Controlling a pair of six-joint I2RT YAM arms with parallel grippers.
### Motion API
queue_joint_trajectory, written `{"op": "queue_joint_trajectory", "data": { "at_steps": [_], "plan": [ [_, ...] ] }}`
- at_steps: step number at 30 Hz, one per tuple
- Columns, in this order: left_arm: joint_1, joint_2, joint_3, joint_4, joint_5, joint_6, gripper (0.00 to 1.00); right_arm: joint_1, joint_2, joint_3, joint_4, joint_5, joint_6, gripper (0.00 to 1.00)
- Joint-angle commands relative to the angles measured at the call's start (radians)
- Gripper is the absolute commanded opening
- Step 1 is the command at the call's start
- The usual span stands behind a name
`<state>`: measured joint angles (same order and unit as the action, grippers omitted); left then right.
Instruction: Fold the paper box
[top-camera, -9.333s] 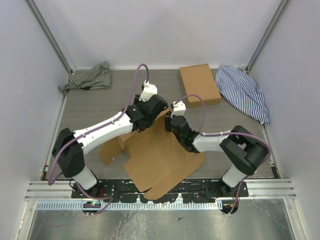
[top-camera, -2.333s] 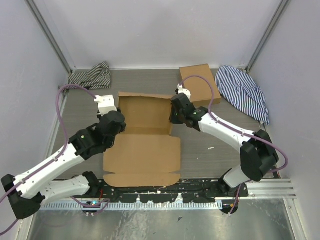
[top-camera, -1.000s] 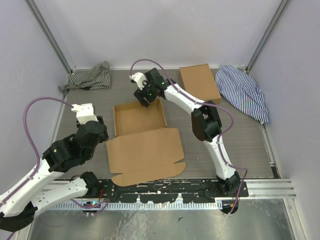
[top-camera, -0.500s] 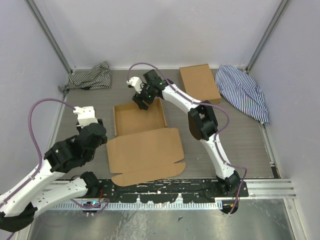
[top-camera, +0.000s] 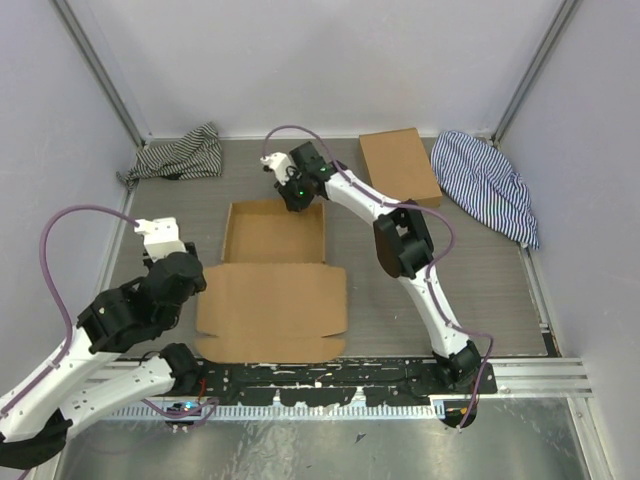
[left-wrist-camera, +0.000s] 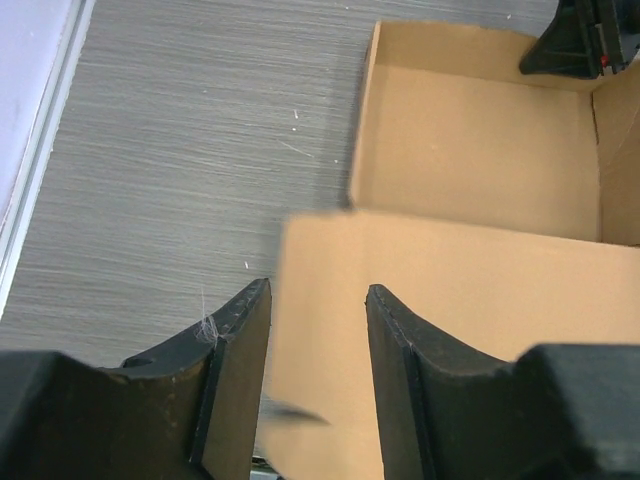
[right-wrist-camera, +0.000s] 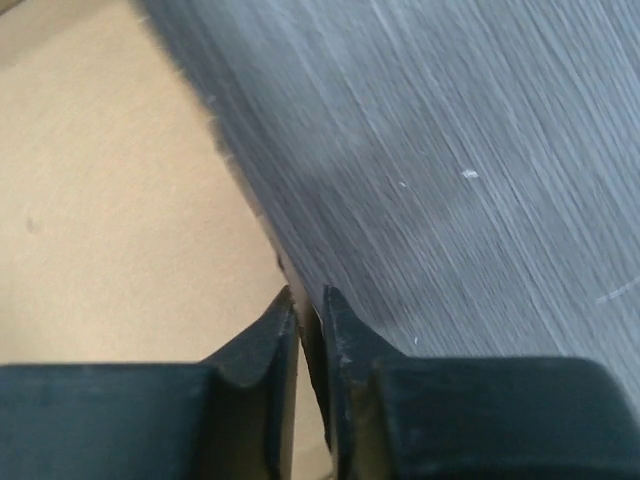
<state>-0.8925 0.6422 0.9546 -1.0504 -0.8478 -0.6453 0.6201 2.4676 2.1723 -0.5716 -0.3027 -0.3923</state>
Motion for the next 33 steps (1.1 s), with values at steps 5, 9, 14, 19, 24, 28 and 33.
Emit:
{"op": "queue_joint_trajectory", "data": {
  "at_steps": [5,9,14,19,24,28,33],
  "plan": [
    [0.002,-0.055,-0.023,-0.009,-0.008,-0.015,0.50,-0.141,-0.076,-0.061,0.068,-0.005,0.404,0.08],
    [0.002,-0.075,-0.023,-0.006,0.007,-0.016,0.49,-0.149,-0.186,-0.212,0.064,-0.006,0.545,0.07],
    [0.002,-0.111,-0.026,0.003,0.020,-0.017,0.48,-0.083,-0.418,-0.520,0.081,0.081,0.769,0.04],
    [0.002,-0.154,-0.035,0.024,0.033,-0.010,0.48,-0.013,-0.640,-0.850,0.206,0.174,1.073,0.06],
    [0.003,-0.164,-0.031,0.006,0.027,-0.024,0.46,0.111,-0.834,-1.054,0.364,0.200,1.361,0.39],
    [0.003,-0.147,-0.018,-0.024,0.028,-0.043,0.46,0.230,-0.907,-1.067,0.341,0.252,1.435,0.50],
    [0.002,-0.167,-0.025,-0.009,0.054,-0.037,0.46,0.237,-0.925,-0.941,0.267,0.303,1.024,0.54]
  ]
}}
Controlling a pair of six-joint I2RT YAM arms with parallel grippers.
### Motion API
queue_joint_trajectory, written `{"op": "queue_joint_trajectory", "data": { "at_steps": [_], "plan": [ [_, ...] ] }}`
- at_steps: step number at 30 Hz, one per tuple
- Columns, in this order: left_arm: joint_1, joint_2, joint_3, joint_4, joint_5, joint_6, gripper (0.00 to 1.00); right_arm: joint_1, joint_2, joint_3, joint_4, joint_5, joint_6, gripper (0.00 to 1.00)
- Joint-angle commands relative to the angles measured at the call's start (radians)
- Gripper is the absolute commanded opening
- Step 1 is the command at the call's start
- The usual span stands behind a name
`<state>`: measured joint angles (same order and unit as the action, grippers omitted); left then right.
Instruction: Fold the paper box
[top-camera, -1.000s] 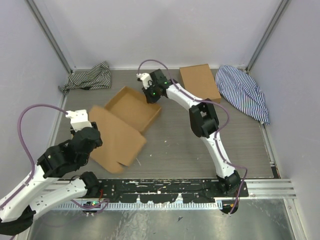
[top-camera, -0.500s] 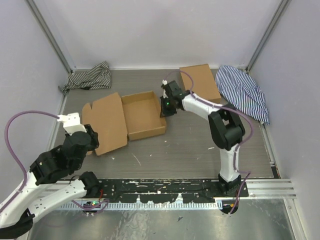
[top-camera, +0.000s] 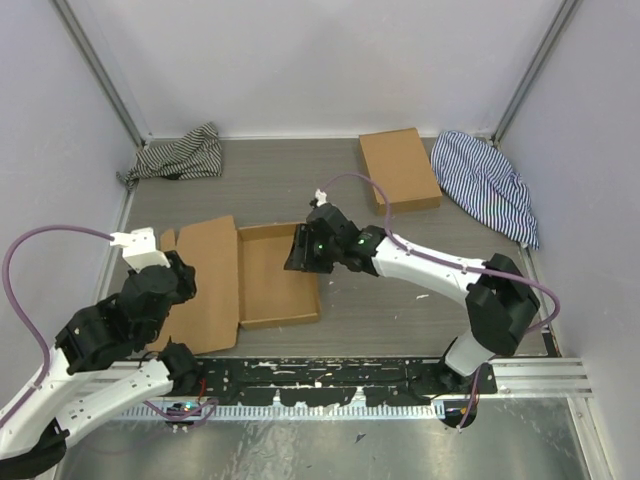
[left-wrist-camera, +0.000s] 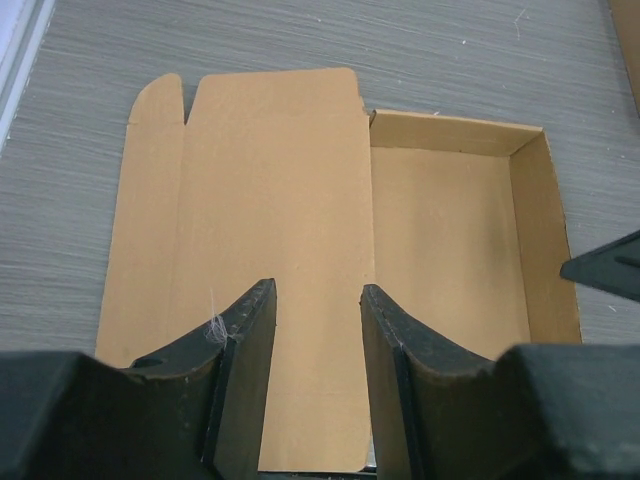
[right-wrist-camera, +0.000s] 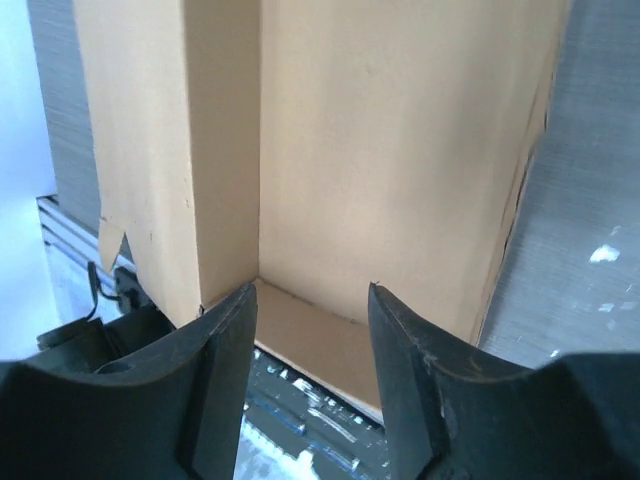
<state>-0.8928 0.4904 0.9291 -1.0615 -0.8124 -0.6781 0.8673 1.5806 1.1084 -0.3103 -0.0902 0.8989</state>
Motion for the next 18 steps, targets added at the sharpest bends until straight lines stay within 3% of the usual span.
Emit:
{"op": "queue_joint_trajectory", "data": {
  "at_steps": [1,4,7,12,18],
  "plan": [
    [0.003,-0.022,0.002,0.007,0.019,-0.001,0.46,-0.011,-0.016,0.168,-0.003,0.106,-0.425,0.56],
    [0.002,-0.034,-0.001,0.011,0.014,0.002,0.46,-0.011,0.108,0.336,-0.066,0.181,-0.788,0.57],
    [0.003,-0.031,-0.002,0.003,0.013,-0.003,0.46,-0.015,0.262,0.477,-0.057,0.224,-1.015,0.57],
    [0.003,0.007,0.004,-0.012,0.002,-0.006,0.47,-0.022,0.516,0.717,-0.151,0.118,-1.161,0.55],
    [0.002,0.031,0.005,-0.023,-0.002,-0.013,0.47,-0.026,0.562,0.726,-0.132,0.048,-1.240,0.55]
  ]
}}
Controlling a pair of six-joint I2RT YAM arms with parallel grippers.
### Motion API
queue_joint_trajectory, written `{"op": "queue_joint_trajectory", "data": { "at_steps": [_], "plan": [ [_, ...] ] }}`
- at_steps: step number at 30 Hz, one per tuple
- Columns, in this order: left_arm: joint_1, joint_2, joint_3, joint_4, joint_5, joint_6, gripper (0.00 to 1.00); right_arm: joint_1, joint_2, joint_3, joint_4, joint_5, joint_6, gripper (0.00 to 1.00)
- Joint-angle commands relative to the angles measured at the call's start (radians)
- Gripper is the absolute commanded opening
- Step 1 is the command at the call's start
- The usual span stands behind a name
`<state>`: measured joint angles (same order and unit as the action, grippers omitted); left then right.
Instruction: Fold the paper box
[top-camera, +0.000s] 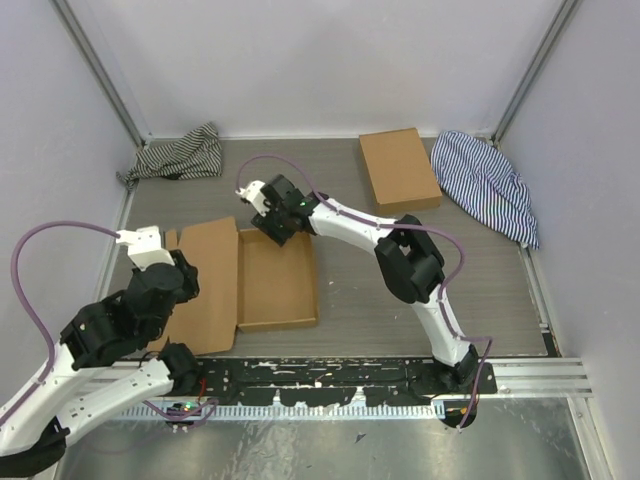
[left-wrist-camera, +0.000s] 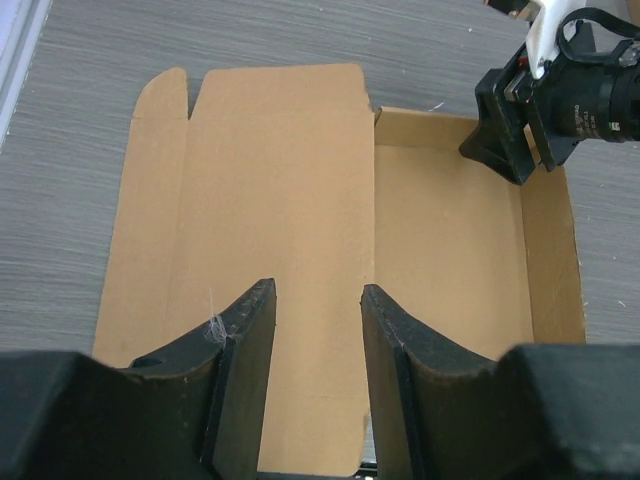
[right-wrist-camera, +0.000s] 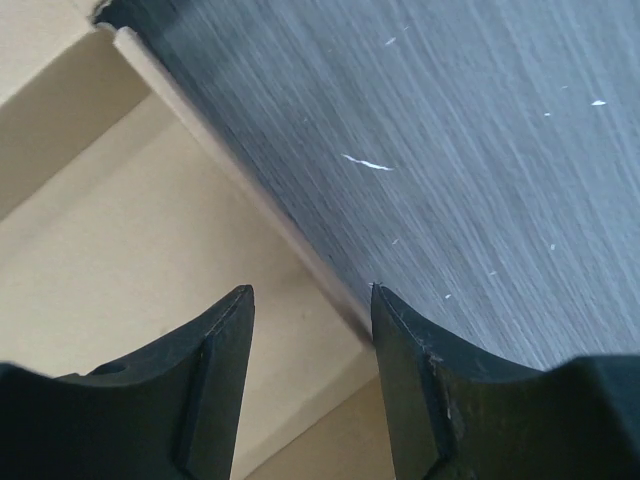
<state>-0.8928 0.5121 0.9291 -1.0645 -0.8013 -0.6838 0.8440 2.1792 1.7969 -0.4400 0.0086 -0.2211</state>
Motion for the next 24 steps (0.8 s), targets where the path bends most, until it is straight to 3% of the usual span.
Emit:
{"op": "queue_joint_trajectory", "data": {
  "at_steps": [1,11,13,16,18,24],
  "plan": [
    [0.003,0.009,0.005,-0.021,-0.015,-0.008,0.47,-0.004,-0.030,0.040,-0.001,-0.047,-0.123,0.55],
    [0.002,0.024,0.000,-0.021,-0.012,-0.011,0.47,-0.024,0.015,0.006,-0.029,-0.109,-0.103,0.52],
    [0.002,0.033,-0.001,-0.019,-0.011,-0.010,0.48,-0.040,0.014,-0.010,-0.028,-0.106,-0.057,0.46],
    [0.002,0.051,0.002,-0.004,-0.008,-0.005,0.48,-0.089,-0.023,-0.069,-0.003,-0.112,0.072,0.23],
    [0.003,0.071,0.001,0.031,0.002,0.003,0.48,-0.133,-0.072,-0.144,0.028,-0.135,0.166,0.14],
    [0.003,0.192,0.006,0.147,0.040,-0.043,0.49,-0.183,-0.291,-0.423,0.045,-0.036,0.388,0.04]
  ]
}}
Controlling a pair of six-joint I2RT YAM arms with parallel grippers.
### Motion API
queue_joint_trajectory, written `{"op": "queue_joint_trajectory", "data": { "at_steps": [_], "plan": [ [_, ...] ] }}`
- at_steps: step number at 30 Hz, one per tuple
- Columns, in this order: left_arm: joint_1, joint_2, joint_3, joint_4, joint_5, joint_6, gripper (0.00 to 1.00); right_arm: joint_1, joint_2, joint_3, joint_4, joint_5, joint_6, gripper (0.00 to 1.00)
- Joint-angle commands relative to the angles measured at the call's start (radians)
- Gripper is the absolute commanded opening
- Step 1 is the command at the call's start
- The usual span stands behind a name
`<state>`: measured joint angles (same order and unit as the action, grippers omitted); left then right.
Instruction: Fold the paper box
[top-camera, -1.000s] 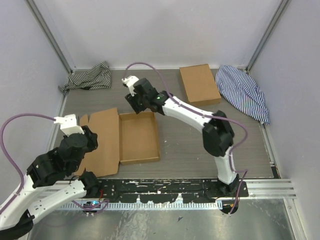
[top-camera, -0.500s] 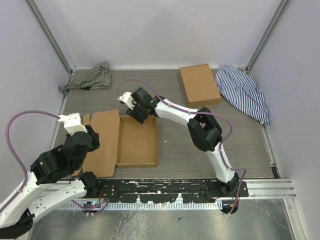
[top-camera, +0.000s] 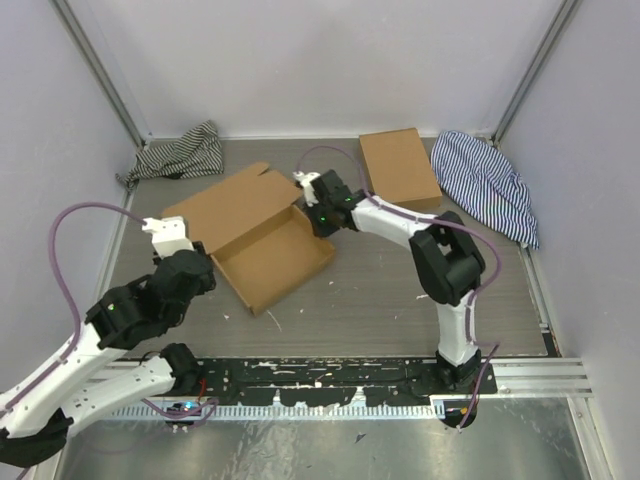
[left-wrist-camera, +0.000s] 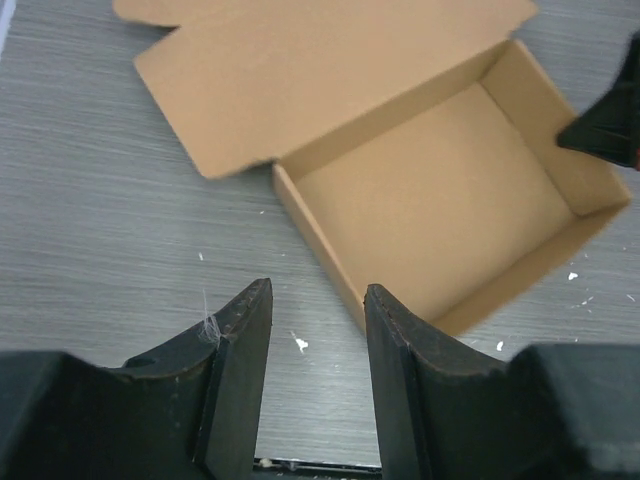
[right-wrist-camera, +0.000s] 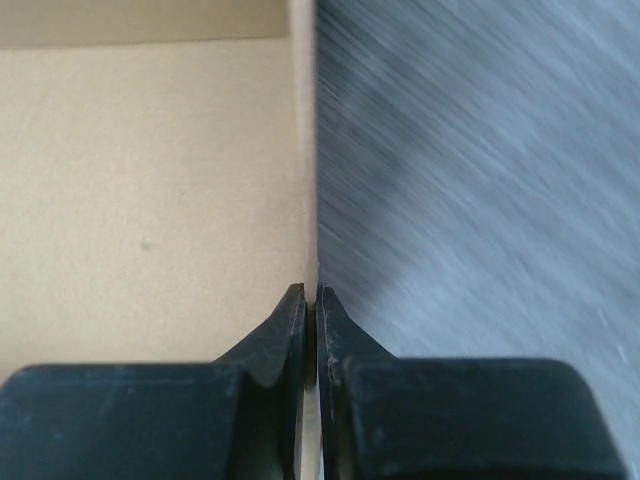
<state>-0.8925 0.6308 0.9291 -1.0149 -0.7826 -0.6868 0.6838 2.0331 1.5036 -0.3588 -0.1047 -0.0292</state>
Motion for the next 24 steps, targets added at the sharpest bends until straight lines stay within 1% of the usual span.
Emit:
{"op": "queue_joint_trajectory", "data": {
  "at_steps": [1,4,5,6,8,9,10,11,12,14,17,19,20,21,23,24],
  "plan": [
    [0.002,0.095,0.009,0.131,0.018,-0.049,0.50,-0.018,-0.182,-0.178,-0.038,0.082,0.226,0.03],
    [0.011,0.173,0.040,0.218,0.001,-0.043,0.54,0.016,-0.285,-0.320,-0.035,0.176,0.302,0.01],
    [0.030,0.204,0.064,0.223,0.000,-0.049,0.55,0.024,-0.315,-0.360,-0.034,0.199,0.349,0.01],
    [0.068,0.245,0.097,0.213,0.027,-0.062,0.55,0.031,-0.345,-0.407,-0.029,0.210,0.398,0.01],
    [0.181,0.321,0.143,0.211,0.168,-0.075,0.54,0.052,-0.409,-0.504,-0.005,0.241,0.537,0.01],
    [0.235,0.363,0.152,0.224,0.246,-0.080,0.49,0.070,-0.443,-0.555,0.028,0.244,0.590,0.01],
    [0.276,0.385,0.153,0.245,0.307,-0.080,0.46,0.092,-0.473,-0.599,0.055,0.257,0.642,0.01],
    [0.298,0.401,0.148,0.265,0.328,-0.079,0.45,0.118,-0.498,-0.632,0.072,0.281,0.683,0.01],
    [0.307,0.416,0.143,0.276,0.321,-0.080,0.46,0.143,-0.516,-0.653,0.079,0.313,0.720,0.01],
    [0.337,0.436,0.124,0.284,0.311,-0.085,0.50,0.183,-0.534,-0.675,0.073,0.406,0.786,0.01],
    [0.431,0.458,0.069,0.320,0.401,-0.085,0.54,0.209,-0.539,-0.679,0.059,0.435,0.834,0.02],
    [0.520,0.475,0.021,0.356,0.487,-0.083,0.54,0.226,-0.540,-0.671,0.050,0.436,0.847,0.08],
    [0.549,0.483,0.001,0.369,0.513,-0.081,0.54,0.235,-0.540,-0.666,0.043,0.434,0.850,0.14],
    [0.573,0.491,-0.013,0.376,0.525,-0.079,0.54,0.240,-0.537,-0.656,0.031,0.429,0.850,0.21],
    [0.605,0.502,-0.034,0.395,0.528,-0.075,0.54,0.253,-0.538,-0.631,-0.018,0.452,0.854,0.28],
    [0.620,0.506,-0.041,0.404,0.531,-0.073,0.55,0.258,-0.545,-0.622,-0.047,0.466,0.854,0.38]
  ]
}}
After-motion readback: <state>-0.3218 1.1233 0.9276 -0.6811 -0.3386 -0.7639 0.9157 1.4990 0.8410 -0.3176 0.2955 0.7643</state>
